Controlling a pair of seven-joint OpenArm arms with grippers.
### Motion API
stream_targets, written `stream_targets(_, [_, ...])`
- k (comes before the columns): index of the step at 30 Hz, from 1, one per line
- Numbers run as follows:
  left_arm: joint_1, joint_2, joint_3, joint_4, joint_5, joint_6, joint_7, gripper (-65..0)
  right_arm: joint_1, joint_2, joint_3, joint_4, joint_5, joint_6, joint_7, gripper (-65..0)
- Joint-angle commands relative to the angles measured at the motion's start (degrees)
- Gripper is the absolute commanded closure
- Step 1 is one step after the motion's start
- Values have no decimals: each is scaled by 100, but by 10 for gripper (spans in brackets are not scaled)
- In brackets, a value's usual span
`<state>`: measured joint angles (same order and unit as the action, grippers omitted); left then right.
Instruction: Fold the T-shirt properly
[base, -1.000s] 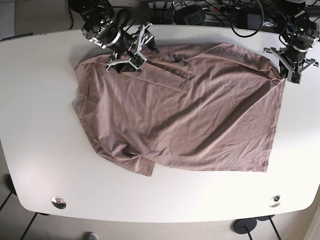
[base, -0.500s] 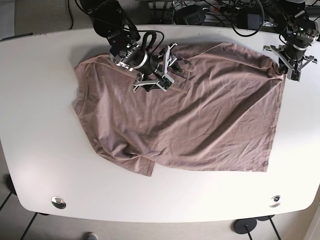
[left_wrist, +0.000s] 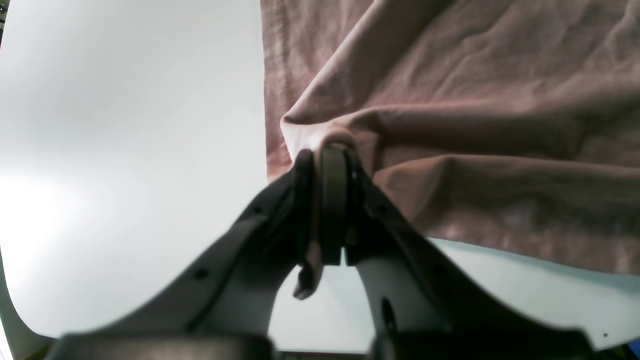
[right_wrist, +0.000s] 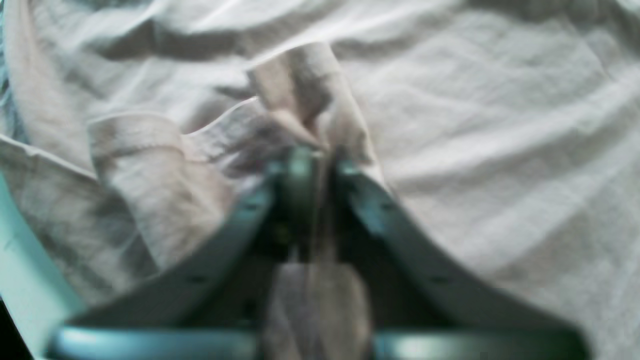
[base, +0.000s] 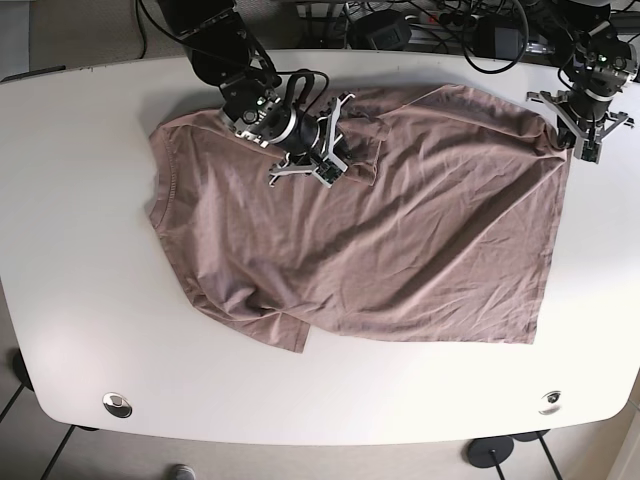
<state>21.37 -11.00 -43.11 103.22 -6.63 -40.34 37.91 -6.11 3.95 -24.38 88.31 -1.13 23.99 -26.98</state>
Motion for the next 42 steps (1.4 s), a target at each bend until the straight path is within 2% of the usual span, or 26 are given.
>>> stream_targets(1, [-5,-91,-27,82,-62,34,-103,0,26,-21,-1,70,47,-3,74,-33])
stream_targets(6, [-5,-108,-27,82,-62,34,-103,0,-237,-3,43,624,55,-30,74,-16])
stream_targets(12, [-5,-117,-45,135,-115,34,-103,0,-1037,-3,719,1872,55,-30,48,-16])
stream_targets(17, [-304,-100,-45,232,-88,34,-103,0,-1486,5,1871,2285,82,23,48,-16])
stream_targets(19, [-620,-117,-36,188,-62,34,152,0,-1459,41,2399,2259,565,32,48,-16])
stream_targets(20, [-769,-117,-36,153,-62,34,345,0,-1398,173,2566,2241,750,32,48,-16])
stream_targets(22, [-1112,-126,-18,12,-62,34,635,0,-1275,480,2486,2145,1181,23,-137,-27])
stream_targets(24, [-1297,-223,-10,-129,-62,34,670,0,-1196,551,2390,2153,1559,23,-471,-63])
stream_targets(26, [-1332,-293,157,-234,-62,34,706,0,-1187,551,2144,2162,1726,-3,-717,-190])
stream_targets(29, [-1332,-354,263,-278,-62,34,688,0,-1231,551,1616,2399,1858,14,-717,-403])
stream_targets(31, [-1323,-354,263,-278,-62,34,688,0,-1187,551,1273,2391,1840,-38,-717,-460])
stream_targets(36, [-1315,-354,263,-269,-62,34,688,0,-615,542,1089,1564,1840,-38,-717,-466])
stream_targets(42, [-1323,-354,263,-278,-62,34,688,0,-264,577,262,975,1831,-38,-708,-466])
